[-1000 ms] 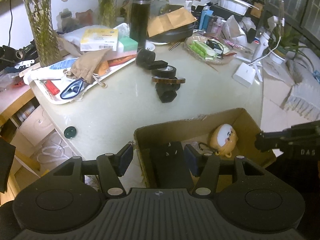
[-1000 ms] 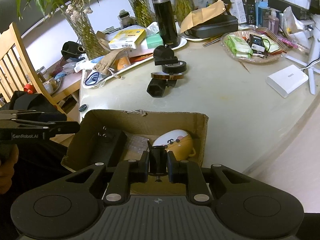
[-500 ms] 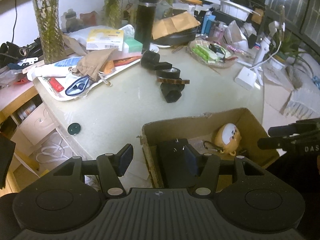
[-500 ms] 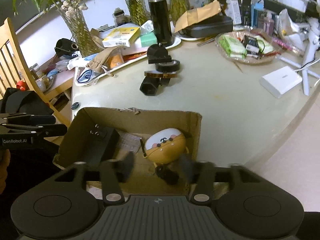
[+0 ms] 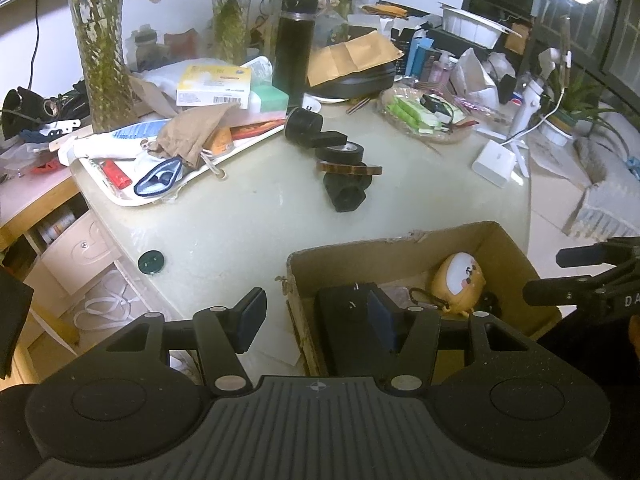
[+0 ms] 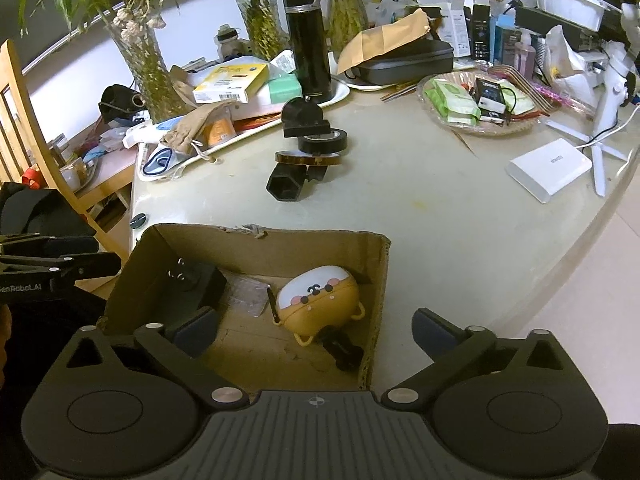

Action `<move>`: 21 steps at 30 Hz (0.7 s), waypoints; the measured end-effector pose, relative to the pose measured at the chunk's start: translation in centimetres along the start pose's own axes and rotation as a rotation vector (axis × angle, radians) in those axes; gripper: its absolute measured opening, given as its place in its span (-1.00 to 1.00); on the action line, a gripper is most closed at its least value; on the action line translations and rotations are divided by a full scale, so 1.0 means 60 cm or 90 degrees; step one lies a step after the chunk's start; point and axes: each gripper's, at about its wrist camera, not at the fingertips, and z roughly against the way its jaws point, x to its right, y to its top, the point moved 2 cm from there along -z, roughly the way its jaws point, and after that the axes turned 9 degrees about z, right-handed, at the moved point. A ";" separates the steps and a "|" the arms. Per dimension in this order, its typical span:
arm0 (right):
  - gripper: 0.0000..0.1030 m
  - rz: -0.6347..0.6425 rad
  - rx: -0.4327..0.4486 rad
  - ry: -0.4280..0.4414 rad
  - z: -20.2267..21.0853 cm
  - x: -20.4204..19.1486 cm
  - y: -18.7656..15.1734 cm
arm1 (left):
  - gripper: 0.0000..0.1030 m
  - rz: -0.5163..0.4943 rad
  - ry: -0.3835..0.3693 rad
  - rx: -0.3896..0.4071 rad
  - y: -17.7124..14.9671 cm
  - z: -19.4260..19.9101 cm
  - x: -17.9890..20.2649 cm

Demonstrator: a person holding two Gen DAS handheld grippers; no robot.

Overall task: Organize rigid objects
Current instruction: 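Withdraw both tools from the box toward the stack of black items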

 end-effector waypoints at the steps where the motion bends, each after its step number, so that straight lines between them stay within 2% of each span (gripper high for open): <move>1: 1.00 -0.002 -0.001 0.001 -0.001 0.001 0.000 | 0.08 -0.001 0.001 -0.001 0.000 -0.001 0.001; 14: 1.00 0.011 -0.014 -0.007 -0.010 -0.001 -0.001 | 0.09 0.000 -0.002 -0.011 0.001 -0.006 -0.001; 15: 1.00 0.012 -0.014 -0.006 -0.011 -0.002 0.000 | 0.11 0.001 -0.001 -0.012 0.002 -0.007 -0.001; 18: 1.00 0.015 -0.015 -0.001 -0.012 -0.004 0.002 | 0.34 -0.002 -0.004 -0.011 0.005 -0.007 0.002; 21: 1.00 0.017 -0.016 0.002 -0.013 -0.004 0.004 | 0.34 -0.003 -0.011 -0.013 0.007 -0.009 0.003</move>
